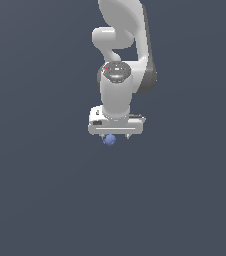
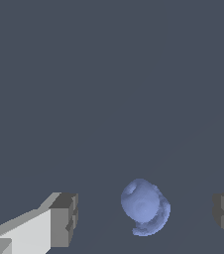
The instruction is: Pick up the object and move it to a goal position.
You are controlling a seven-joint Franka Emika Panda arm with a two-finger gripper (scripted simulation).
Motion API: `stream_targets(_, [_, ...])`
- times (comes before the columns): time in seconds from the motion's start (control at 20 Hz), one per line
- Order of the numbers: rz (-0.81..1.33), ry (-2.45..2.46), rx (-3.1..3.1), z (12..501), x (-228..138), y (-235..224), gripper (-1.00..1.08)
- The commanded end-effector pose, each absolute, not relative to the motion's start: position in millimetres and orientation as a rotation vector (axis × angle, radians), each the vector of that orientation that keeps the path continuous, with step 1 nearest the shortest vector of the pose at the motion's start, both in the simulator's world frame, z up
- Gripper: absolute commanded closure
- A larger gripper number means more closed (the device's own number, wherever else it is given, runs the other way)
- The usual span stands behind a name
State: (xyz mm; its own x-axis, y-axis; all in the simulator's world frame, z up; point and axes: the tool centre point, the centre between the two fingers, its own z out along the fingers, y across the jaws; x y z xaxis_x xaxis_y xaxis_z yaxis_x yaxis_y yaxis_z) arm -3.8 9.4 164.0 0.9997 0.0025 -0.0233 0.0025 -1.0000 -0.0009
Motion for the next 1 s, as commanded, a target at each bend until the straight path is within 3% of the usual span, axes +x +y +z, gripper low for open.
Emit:
stream_targets(0.0, [0.037, -0.004, -3.141, 164.0, -3.8, 9.4, -0.92])
stream_targets(0.95, [0.051, -0.054, -3.112, 160.8, -13.0, 10.2, -0.92])
